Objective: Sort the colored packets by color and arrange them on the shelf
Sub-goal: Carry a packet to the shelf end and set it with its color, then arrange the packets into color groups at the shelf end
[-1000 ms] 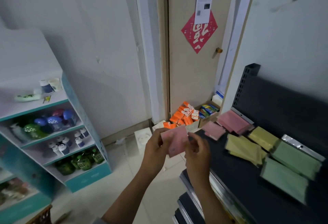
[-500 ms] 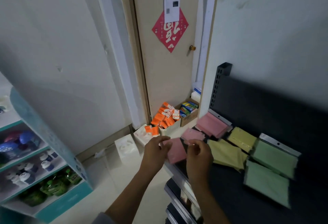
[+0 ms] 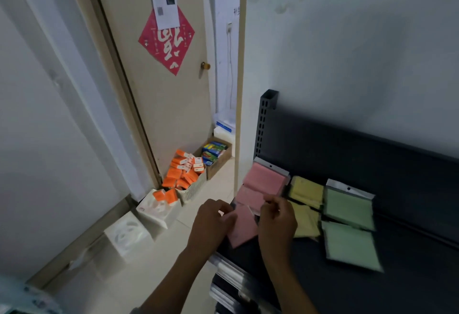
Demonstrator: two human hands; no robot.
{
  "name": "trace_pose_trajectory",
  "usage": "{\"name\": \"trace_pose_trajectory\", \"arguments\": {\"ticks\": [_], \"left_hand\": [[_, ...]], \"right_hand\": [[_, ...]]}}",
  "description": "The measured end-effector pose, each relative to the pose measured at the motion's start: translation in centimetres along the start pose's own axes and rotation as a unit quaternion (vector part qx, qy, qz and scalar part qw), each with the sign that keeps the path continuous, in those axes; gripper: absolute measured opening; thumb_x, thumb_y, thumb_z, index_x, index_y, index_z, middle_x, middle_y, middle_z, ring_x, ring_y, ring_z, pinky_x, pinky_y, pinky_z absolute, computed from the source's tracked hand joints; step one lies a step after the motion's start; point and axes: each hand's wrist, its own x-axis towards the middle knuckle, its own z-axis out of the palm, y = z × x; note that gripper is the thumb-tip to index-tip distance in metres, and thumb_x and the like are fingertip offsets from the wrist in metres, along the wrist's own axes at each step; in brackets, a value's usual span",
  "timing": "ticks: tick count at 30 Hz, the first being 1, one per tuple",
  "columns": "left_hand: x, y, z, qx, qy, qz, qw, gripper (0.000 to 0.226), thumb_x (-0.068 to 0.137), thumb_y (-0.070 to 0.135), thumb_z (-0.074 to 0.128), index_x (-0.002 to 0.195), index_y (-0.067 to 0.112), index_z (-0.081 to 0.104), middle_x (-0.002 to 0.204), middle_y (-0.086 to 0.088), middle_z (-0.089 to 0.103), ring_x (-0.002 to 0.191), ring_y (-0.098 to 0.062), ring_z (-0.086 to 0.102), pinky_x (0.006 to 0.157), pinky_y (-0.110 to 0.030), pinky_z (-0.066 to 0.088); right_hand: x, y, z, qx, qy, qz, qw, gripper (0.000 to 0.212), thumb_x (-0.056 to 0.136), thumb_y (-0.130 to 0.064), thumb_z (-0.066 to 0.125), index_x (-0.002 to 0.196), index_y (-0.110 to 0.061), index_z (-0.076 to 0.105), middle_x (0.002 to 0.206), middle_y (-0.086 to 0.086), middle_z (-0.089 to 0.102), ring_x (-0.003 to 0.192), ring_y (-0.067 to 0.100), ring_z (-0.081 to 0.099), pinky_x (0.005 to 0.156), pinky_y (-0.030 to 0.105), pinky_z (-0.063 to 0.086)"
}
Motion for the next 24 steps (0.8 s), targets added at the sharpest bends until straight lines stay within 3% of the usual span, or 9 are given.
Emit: {"name": "trace_pose_trajectory", "arguments": {"ticks": [4,10,17,20,24], "left_hand": [[0.8,-0.7,-0.3,-0.022,-0.037,0.025,0.999,0.008,0.085,0.032,0.075,0.091,0.031,0.07,0.094,0.014,0.063,0.09,-0.001,0.057,0.083,-0.028,0.049],[2.2,-0.7,-0.7,-0.009,0.021,0.123,0.992,0.013,0.087,0.034,0.073,0.097,0.032,0.064,0.095,0.015,0.056,0.091,-0.008,0.054,0.082,-0.026,0.046],[2.8,1.3,-0.1,-0.056,-0.001,0.156,0.986,0.038,0.092,0.026,0.067,0.127,0.029,0.055,0.109,0.009,0.056,0.099,-0.011,0.053,0.085,-0.025,0.046],[2.9,1.4,0.5,-0.085,-0.019,0.149,0.985,0.043,0.091,0.022,0.066,0.131,0.028,0.052,0.111,0.008,0.054,0.103,-0.013,0.052,0.087,-0.028,0.046],[2.1,3.1,0.8,-0.095,-0.027,0.176,0.979,0.041,0.091,0.015,0.064,0.127,0.03,0.052,0.113,0.01,0.052,0.106,-0.007,0.046,0.084,-0.008,0.036]], "right_hand": [[-0.4,0.2,1.0,0.004,0.03,0.008,1.0,0.026,0.088,0.001,0.056,0.091,-0.023,0.067,0.099,-0.004,0.064,0.087,-0.002,0.058,0.068,0.007,0.043],[-1.0,0.1,1.7,0.007,0.047,0.008,0.999,0.026,0.089,0.001,0.058,0.093,-0.023,0.067,0.101,-0.01,0.063,0.091,-0.001,0.058,0.076,0.023,0.049],[-1.2,0.9,0.9,-0.04,0.058,0.008,0.997,0.02,0.093,-0.003,0.06,0.097,-0.021,0.067,0.1,-0.006,0.061,0.086,0.003,0.058,0.069,0.012,0.045],[-1.7,1.6,1.0,-0.076,0.069,0.009,0.995,0.02,0.093,-0.004,0.06,0.097,-0.022,0.068,0.099,-0.004,0.062,0.083,0.002,0.057,0.068,0.01,0.044],[-2.5,1.2,0.2,-0.08,0.078,0.013,0.994,0.02,0.095,-0.007,0.06,0.096,-0.026,0.064,0.096,-0.003,0.06,0.081,0.004,0.056,0.066,0.012,0.044]]}}
